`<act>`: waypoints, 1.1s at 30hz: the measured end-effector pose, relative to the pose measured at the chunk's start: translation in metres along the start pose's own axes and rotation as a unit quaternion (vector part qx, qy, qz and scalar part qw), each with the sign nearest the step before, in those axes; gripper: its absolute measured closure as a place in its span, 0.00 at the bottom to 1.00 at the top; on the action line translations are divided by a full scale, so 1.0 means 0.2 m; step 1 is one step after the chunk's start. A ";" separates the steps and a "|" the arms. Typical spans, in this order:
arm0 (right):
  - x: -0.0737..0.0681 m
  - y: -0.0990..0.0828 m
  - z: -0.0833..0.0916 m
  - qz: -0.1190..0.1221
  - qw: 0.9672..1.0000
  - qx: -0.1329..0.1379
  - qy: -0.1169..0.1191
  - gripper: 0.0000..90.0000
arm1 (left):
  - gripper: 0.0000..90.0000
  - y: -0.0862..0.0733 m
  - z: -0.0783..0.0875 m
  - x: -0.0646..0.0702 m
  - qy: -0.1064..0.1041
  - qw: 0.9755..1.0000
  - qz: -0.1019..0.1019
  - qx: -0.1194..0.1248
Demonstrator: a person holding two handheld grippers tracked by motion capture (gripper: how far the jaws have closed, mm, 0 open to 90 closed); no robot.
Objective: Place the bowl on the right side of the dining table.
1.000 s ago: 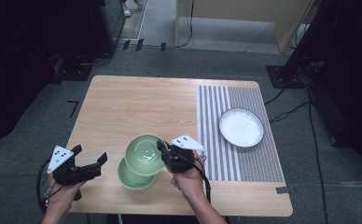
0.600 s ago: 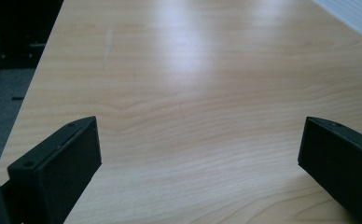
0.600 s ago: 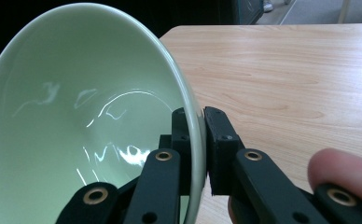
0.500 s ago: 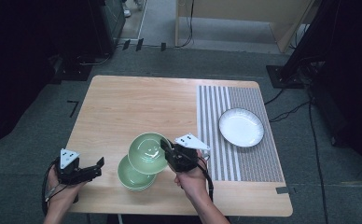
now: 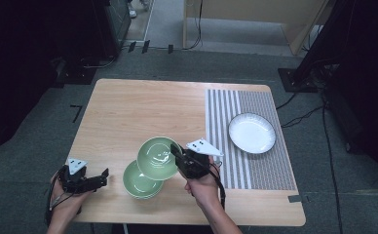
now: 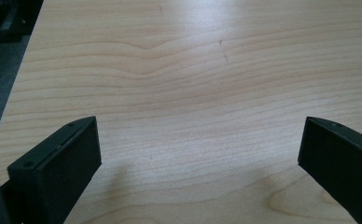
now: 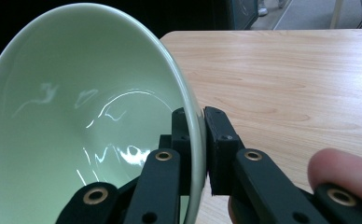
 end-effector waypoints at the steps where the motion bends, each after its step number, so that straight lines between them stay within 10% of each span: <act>1: 0.00 0.00 0.00 -0.001 1.000 -0.001 -0.001 0.93 | 0.00 -0.01 -0.01 0.00 0.002 1.000 -0.001 -0.003; 33: 0.24 0.09 0.08 -0.017 0.999 0.016 -0.041 0.93 | 0.00 -0.04 -0.04 -0.01 0.001 1.000 0.006 -0.027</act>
Point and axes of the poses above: each handheld gripper's, and its own axes: z roughly backward along the jaws, y roughly out of its top, x roughly to its right, the point moved 8 cm from there along -z, roughly forward along the jaws, and after that the axes turned 13 degrees about -y, right-handed, at the moved point
